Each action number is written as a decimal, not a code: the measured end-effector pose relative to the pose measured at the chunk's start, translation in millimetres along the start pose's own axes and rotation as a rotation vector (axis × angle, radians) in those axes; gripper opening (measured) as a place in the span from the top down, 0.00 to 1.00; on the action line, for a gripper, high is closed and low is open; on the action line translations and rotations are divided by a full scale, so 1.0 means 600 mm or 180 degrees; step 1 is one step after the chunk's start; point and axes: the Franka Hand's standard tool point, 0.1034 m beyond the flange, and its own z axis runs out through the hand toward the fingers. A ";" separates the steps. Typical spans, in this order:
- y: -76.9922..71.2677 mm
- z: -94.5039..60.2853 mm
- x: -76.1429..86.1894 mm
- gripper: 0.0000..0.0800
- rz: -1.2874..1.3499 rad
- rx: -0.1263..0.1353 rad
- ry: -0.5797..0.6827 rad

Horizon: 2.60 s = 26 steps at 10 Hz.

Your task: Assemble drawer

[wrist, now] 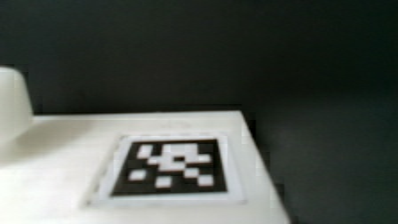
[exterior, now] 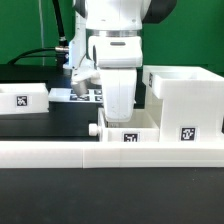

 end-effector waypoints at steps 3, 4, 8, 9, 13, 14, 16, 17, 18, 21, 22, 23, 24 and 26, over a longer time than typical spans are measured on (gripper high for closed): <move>0.000 0.000 -0.001 0.95 0.0002 0.0015 -0.0002; 0.000 0.000 -0.001 0.95 0.0002 0.0015 -0.0002; 0.004 -0.001 0.016 0.95 -0.0098 0.0034 -0.0016; 0.003 -0.001 0.021 0.95 -0.0139 0.0059 -0.0029; 0.004 -0.001 0.020 0.95 -0.0137 0.0067 -0.0031; 0.004 -0.001 0.020 0.95 -0.0137 0.0067 -0.0031; 0.004 -0.002 0.020 0.81 -0.0128 0.0067 -0.0031; 0.005 -0.004 0.021 0.64 -0.0122 0.0065 -0.0032; 0.007 -0.008 0.022 0.41 -0.0120 0.0062 -0.0035; 0.013 -0.037 0.021 0.20 -0.0113 0.0126 -0.0072; 0.021 -0.050 0.020 0.20 -0.0108 0.0103 -0.0083; 0.027 -0.062 0.018 0.19 -0.0100 0.0107 -0.0097; 0.035 -0.075 0.015 0.19 -0.0083 0.0128 -0.0115; 0.054 -0.097 -0.001 0.19 -0.0073 0.0097 -0.0140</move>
Offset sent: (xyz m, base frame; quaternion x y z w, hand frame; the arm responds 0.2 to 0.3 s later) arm 0.0000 0.0000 0.0000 0.0000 0.0000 0.0000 1.0000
